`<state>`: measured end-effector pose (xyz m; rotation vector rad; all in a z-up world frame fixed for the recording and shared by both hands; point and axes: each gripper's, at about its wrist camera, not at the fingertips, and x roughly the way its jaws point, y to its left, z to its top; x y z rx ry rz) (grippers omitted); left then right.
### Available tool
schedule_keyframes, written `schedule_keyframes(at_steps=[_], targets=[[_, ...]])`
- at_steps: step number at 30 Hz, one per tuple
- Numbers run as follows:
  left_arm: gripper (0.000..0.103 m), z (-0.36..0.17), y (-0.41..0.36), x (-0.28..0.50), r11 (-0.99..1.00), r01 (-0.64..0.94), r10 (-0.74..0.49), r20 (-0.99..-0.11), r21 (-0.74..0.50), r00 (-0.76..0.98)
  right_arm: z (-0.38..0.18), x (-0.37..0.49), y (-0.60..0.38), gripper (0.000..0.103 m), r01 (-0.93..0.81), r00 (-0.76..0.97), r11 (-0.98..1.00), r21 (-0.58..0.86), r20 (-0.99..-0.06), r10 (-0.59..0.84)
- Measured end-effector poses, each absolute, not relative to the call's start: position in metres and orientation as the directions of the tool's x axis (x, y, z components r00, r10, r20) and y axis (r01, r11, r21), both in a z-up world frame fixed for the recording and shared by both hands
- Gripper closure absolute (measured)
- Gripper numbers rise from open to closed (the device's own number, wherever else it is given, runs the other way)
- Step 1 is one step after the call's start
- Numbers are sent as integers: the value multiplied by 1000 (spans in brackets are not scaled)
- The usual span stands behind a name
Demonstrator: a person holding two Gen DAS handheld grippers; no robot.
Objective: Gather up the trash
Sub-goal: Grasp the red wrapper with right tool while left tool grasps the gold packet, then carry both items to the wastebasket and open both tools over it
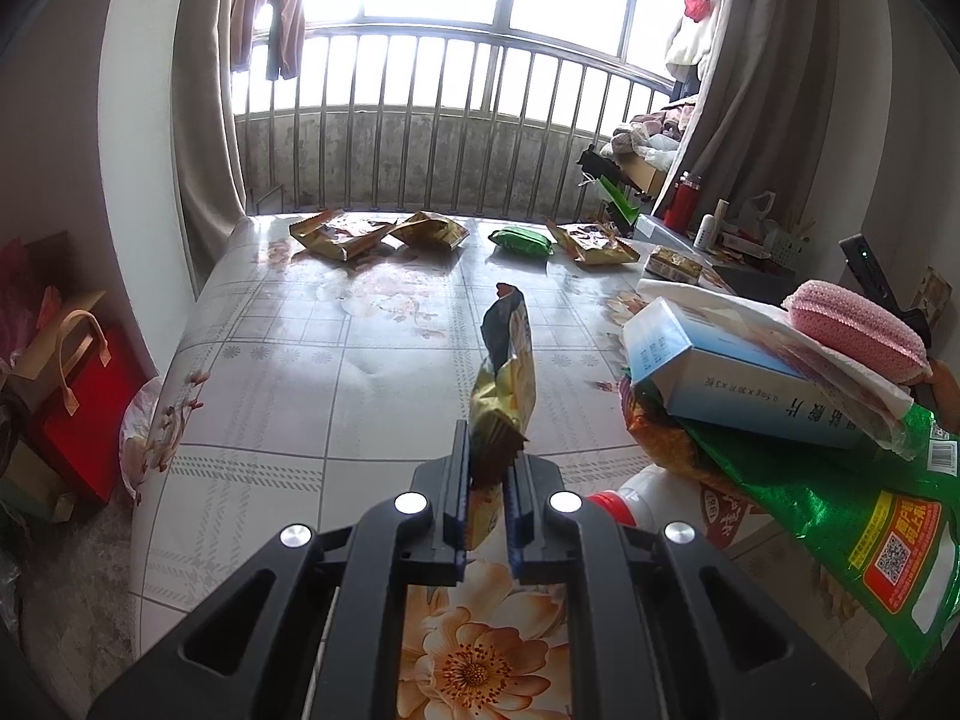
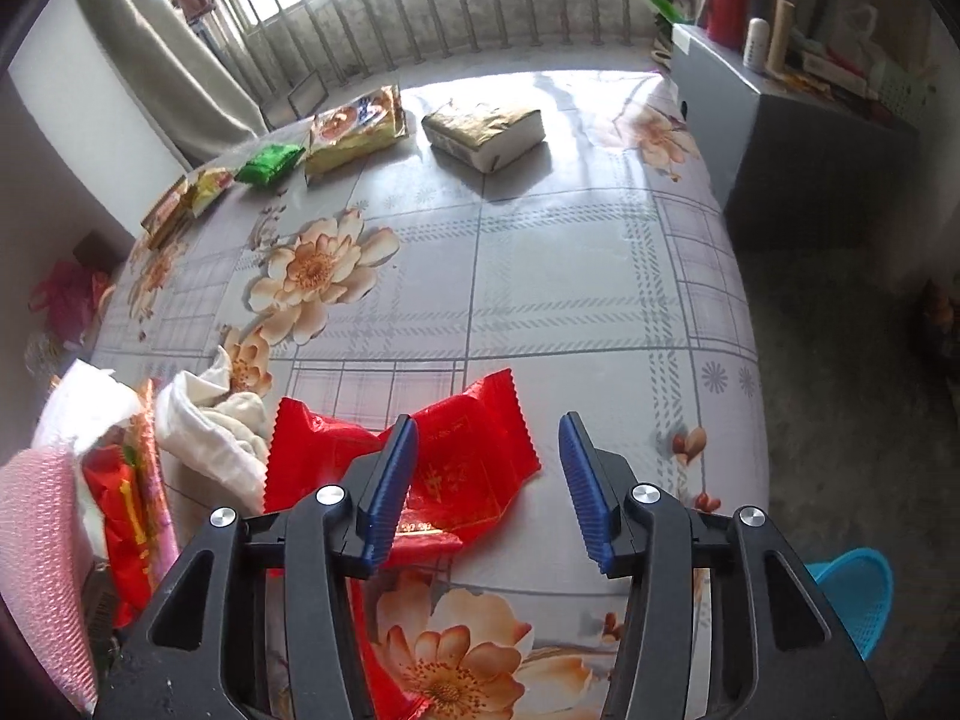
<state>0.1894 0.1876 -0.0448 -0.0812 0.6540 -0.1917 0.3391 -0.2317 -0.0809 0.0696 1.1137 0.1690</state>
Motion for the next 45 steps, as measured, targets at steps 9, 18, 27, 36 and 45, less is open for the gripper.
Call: schedule_keyframes(at_steps=[9,18,27,36,45], targets=[[94,-43,196,190,981,127,-189,-593,-145,783,-95,331,-207,99,-169,454,985,-29,-889,51],[94,-30,197,179,983,114,-175,-568,-142,804,-68,301,-248,103,-48,549,997,68,-832,83],[94,0,196,156,984,114,-167,-502,-136,848,-18,228,-302,103,88,684,977,194,-725,82],[94,47,186,122,983,147,-182,-430,-113,884,-9,124,-335,103,195,759,929,314,-649,60],[94,96,130,79,947,296,-320,-358,-123,877,-22,48,-376,103,292,794,840,457,-605,53]])
